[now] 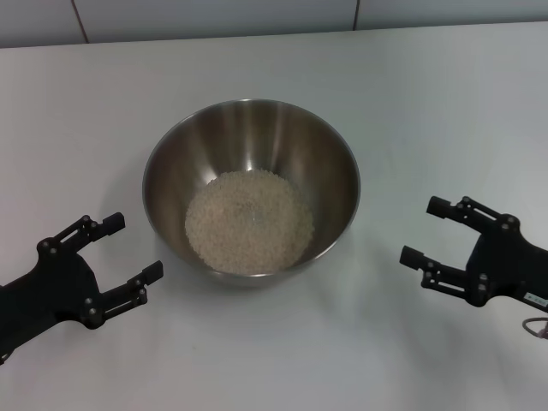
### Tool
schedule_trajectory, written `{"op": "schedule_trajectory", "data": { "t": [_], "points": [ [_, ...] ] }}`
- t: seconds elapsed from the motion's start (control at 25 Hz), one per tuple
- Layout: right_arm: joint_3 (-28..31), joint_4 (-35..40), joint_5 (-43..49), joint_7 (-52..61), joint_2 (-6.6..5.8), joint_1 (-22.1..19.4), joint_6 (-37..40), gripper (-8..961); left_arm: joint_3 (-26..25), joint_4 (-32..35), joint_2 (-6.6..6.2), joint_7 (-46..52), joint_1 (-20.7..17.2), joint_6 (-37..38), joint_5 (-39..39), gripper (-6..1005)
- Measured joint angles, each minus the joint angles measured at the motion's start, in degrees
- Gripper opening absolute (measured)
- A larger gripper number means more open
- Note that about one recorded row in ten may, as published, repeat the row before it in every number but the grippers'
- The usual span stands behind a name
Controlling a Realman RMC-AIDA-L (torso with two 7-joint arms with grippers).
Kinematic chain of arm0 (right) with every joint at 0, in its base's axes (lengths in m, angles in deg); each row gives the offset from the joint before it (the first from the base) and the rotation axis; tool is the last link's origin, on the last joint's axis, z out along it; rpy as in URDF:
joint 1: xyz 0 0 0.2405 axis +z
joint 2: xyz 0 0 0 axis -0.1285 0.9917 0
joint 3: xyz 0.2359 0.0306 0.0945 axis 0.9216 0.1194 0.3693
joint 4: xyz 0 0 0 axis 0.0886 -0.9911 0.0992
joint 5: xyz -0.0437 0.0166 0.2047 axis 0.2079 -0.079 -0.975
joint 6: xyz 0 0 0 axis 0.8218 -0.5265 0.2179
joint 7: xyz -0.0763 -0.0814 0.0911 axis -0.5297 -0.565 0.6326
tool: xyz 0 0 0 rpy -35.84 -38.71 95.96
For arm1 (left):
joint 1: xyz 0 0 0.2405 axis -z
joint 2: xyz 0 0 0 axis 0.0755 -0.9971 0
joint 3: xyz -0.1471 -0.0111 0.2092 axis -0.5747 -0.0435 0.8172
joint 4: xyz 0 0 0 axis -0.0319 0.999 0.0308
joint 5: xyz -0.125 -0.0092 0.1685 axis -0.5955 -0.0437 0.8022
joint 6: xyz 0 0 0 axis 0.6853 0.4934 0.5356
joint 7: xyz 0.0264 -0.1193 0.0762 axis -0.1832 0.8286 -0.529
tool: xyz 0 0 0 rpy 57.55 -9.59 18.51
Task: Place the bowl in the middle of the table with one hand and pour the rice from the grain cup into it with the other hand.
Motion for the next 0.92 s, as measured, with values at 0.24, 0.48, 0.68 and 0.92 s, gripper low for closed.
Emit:
{"op": "schedule_trajectory", "data": {
  "t": [0.24, 0.48, 0.68, 0.92],
  "points": [
    [-2.16, -0.51, 0.00, 1.37, 0.13, 1.12, -2.29, 812, 0.00, 0.00, 0.00, -0.01, 0.00, 0.10, 0.27, 829],
    [-2.20, -0.92, -0.04, 1.39, 0.14, 1.49, -3.23, 812, 0.00, 0.00, 0.00, -0.03, 0.00, -0.02, 0.56, 829],
    [-2.22, -1.52, -0.09, 1.41, 0.14, 1.57, -3.37, 812, -0.13, 0.00, 0.00, -0.03, 0.00, -0.05, 0.58, 829],
    [-2.23, -1.82, -0.05, 1.43, 0.14, 1.76, -3.47, 812, -0.02, 0.00, 0.00, -0.03, 0.03, -0.05, 0.58, 829]
  ]
}}
